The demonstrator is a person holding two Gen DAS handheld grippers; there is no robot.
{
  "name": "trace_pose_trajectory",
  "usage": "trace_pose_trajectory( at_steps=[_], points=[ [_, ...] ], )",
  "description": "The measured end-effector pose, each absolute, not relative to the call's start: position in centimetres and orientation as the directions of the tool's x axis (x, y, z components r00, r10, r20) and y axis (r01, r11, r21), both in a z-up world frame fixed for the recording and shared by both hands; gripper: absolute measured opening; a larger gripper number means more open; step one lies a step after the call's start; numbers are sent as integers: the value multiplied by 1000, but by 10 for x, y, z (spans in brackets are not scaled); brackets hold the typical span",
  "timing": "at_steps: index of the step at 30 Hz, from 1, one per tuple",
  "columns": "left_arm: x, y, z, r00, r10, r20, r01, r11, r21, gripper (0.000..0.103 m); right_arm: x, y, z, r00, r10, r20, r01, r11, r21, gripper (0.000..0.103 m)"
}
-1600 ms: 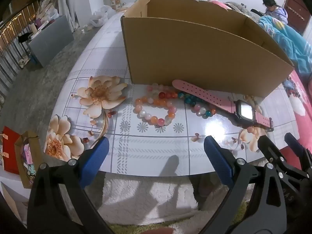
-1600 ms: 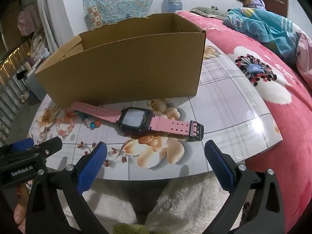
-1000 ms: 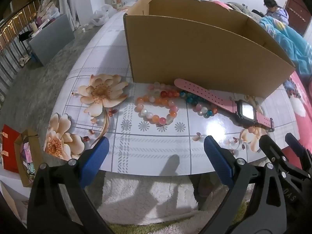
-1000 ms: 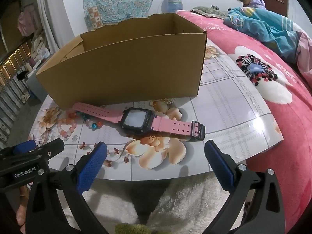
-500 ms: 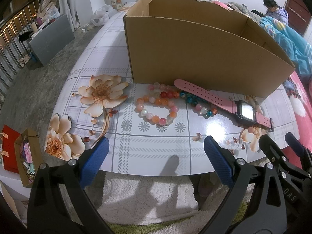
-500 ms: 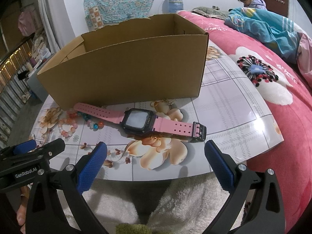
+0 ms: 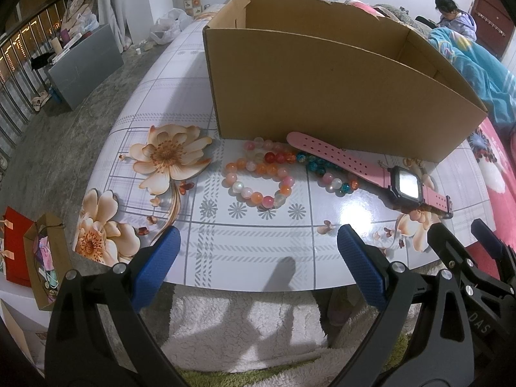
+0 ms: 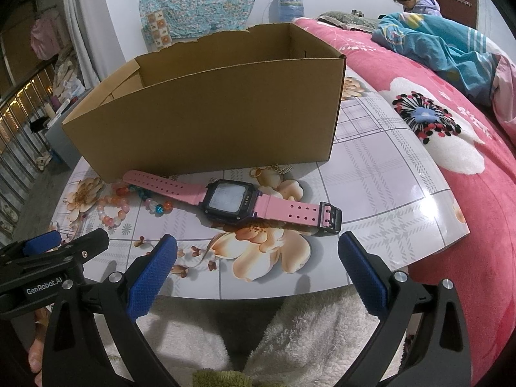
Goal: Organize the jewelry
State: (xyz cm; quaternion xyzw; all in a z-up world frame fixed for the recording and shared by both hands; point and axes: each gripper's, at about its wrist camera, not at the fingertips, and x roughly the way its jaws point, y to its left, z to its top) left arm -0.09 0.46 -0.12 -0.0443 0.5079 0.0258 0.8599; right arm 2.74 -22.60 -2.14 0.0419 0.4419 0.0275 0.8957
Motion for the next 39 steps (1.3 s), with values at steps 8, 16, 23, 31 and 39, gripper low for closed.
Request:
trace_pose_trajectory(
  at_steps=[8,16,23,31,39],
  points=[
    [0,5,-1,482,1,-876,-90,995,-49,94,28,-224,-21,607,87,-790,-12,995,100,98],
    [0,5,1,485,3,-875,-91,995,-47,94,28,-224,-21,607,89,-790,-12,995,103,98],
    [0,5,2,486,3,-874,-90,995,-47,94,27,-222,-20,608,91,-789,-14,995,103,98],
    [0,5,3,486,3,-874,-89,995,-46,94,27,-222,-20,609,90,-788,-15,995,102,98],
    [1,7,4,487,5,-873,-91,995,-45,94,26,-221,-21,610,92,-787,-16,994,104,98]
  ],
)
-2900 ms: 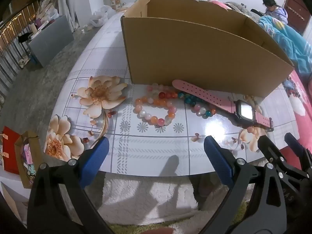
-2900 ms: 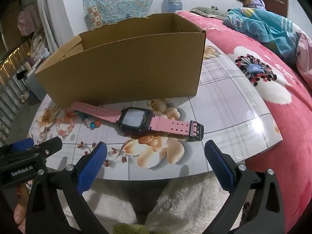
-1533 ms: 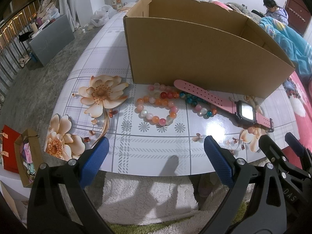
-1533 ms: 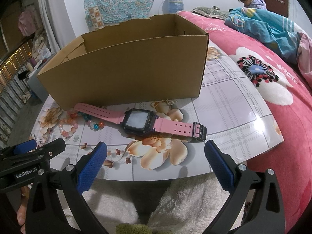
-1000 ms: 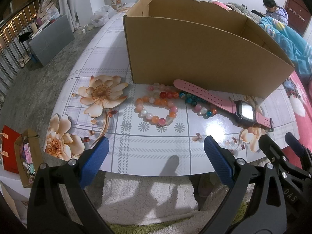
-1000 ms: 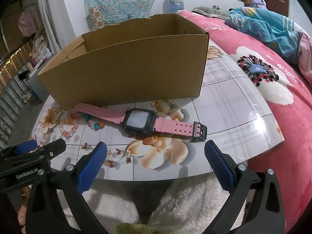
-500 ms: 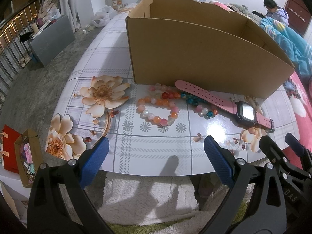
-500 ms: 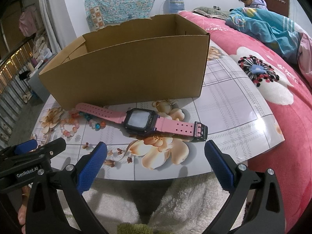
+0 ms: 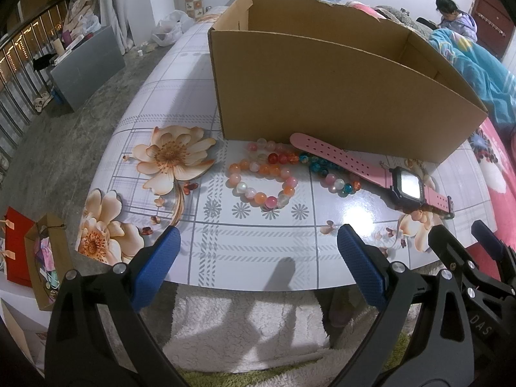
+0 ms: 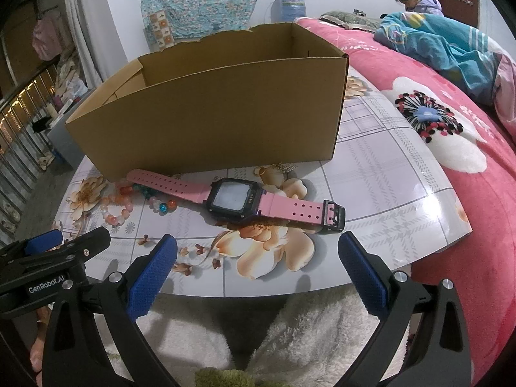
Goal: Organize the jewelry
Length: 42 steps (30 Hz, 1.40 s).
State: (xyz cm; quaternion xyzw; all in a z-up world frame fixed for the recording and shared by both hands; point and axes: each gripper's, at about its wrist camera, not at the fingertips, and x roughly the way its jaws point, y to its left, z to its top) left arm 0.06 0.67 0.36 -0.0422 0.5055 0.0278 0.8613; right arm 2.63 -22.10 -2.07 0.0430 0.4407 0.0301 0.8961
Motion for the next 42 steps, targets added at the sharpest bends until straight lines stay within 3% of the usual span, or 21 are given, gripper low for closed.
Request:
trace_pose_trajectory(
  at_steps=[11,18,24,32,38,42],
  points=[
    [1,14,3,491,13,-871,-97,994,-40,94,25,-223,-19,620,105,-778,-22,993,116,98],
    [6,30,1,523,-31,-852,-73,994,-81,94,26,-221,-8,669,165,-725,-168,983,69,97],
    [11,32,3,576,-76,-814,3,996,-90,94,50,-214,-8,619,269,-738,-364,931,34,77],
    [6,31,3,649,-206,-732,88,976,-197,95,80,-201,-30,470,308,-827,-553,833,-3,61],
    [8,36,-3,654,-283,-702,122,955,-271,95,82,-195,-41,435,252,-865,-622,779,-86,60],
    [4,26,0,685,-254,-683,153,966,-206,95,84,-199,-42,403,247,-882,-658,747,-92,50]
  ],
)
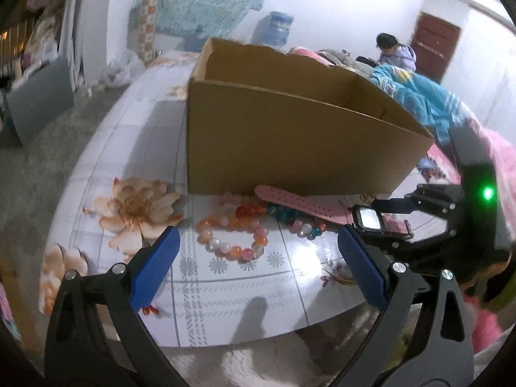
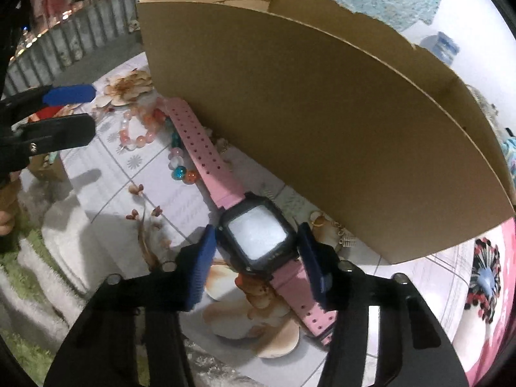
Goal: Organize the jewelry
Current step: 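Grasp the pink-strap smartwatch by its face with the right gripper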
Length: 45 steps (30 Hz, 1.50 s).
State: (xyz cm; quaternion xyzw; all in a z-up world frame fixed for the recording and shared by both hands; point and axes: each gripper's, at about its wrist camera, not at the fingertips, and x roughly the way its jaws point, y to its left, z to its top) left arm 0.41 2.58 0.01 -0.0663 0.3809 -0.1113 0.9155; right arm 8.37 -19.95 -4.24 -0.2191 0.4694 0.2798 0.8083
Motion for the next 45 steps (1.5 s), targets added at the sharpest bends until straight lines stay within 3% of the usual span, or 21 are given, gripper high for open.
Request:
trace_pose_trajectory(
  at_steps=[5,11,16,18,24,29,37,43,45],
  points=[
    [1,-3,6,711,-201,-674,230,972,-47,95,92,-209,-39,347,290,-892,-684,729,-30,50],
    [-5,-47,3,736,-148,-661,325,933,153,94,111,-245,-35,211,430,-878,-647,734,204,50],
    [1,-84,-6,756,-65,-651,381,854,356,70,124,-267,-36,122,539,-833,-612,702,364,50],
    [4,-93,-9,751,-65,-657,409,827,385,66,129,-277,-36,95,577,-811,-599,683,417,50],
    [16,-116,-19,721,-72,-689,487,760,430,49,130,-278,-40,83,616,-784,-617,650,445,50],
    [26,-126,-24,697,-62,-714,506,748,429,20,130,-278,-38,81,641,-763,-621,632,464,50],
    [40,-116,-12,644,-136,-752,512,808,292,9,104,-280,-33,225,597,-770,-648,682,339,56],
    [58,-108,-6,618,-159,-770,502,833,232,6,83,-290,-31,376,486,-789,-635,755,164,56],
    [57,-108,-6,615,-167,-770,499,839,217,6,78,-288,-31,422,452,-786,-632,768,102,51]
  ],
)
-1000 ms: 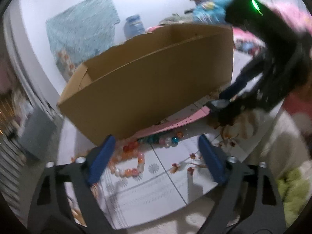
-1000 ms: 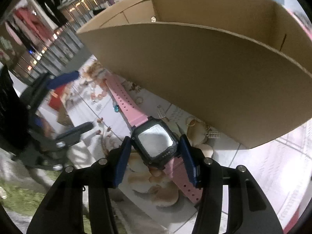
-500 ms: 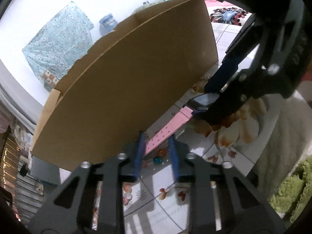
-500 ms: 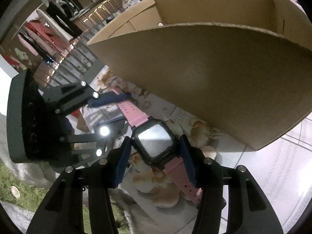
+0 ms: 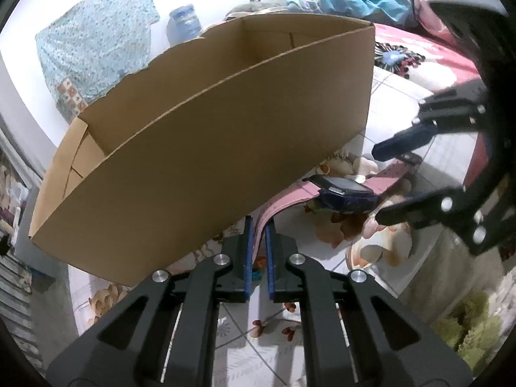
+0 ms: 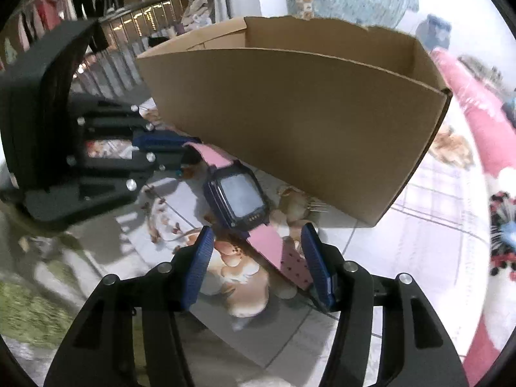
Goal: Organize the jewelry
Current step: 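Grasp the pink-strap smartwatch by its face with the right gripper, then carry the smartwatch into the cardboard box and open the right gripper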
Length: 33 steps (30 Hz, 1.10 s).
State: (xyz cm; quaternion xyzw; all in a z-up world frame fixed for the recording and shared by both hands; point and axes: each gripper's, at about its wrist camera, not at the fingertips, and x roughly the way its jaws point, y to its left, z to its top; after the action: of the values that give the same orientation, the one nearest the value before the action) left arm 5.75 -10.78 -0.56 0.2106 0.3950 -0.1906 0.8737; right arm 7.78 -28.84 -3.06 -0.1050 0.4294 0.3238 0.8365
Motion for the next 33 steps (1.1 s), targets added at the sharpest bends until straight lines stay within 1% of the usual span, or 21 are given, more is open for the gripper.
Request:
trace_pose_trajectory(
  at_steps=[4,7,9,12,18,23,26,29,31,33],
  points=[
    [64,-107,-3,616,-167,-770,490,847,208,5,70,-279,-35,483,404,-777,-624,781,19,42],
    [60,-108,-4,623,-169,-764,484,850,207,4,67,-272,-40,553,326,-767,-594,800,-88,29],
    [60,-110,-2,631,-172,-756,480,853,207,3,66,-274,-40,580,309,-754,-570,815,-104,21],
    [55,-111,7,649,-188,-737,481,852,206,3,64,-277,-34,615,309,-725,-535,839,-96,15],
    [35,-113,40,707,-234,-668,490,843,223,2,54,-273,-10,690,281,-667,-479,868,-131,13],
    [18,-103,88,769,-281,-574,481,846,230,2,42,-261,43,756,265,-599,-464,862,-204,13],
    [22,-91,117,796,-287,-532,462,857,228,2,53,-250,76,755,295,-586,-493,844,-210,12],
    [45,-73,144,795,-286,-534,441,878,187,2,75,-239,104,694,376,-614,-556,821,-127,12],
    [72,-58,154,775,-282,-565,428,893,142,2,106,-232,120,612,444,-654,-605,796,-26,12],
    [99,-48,156,742,-278,-610,421,902,100,2,144,-228,123,510,497,-702,-637,767,79,11]
  ],
)
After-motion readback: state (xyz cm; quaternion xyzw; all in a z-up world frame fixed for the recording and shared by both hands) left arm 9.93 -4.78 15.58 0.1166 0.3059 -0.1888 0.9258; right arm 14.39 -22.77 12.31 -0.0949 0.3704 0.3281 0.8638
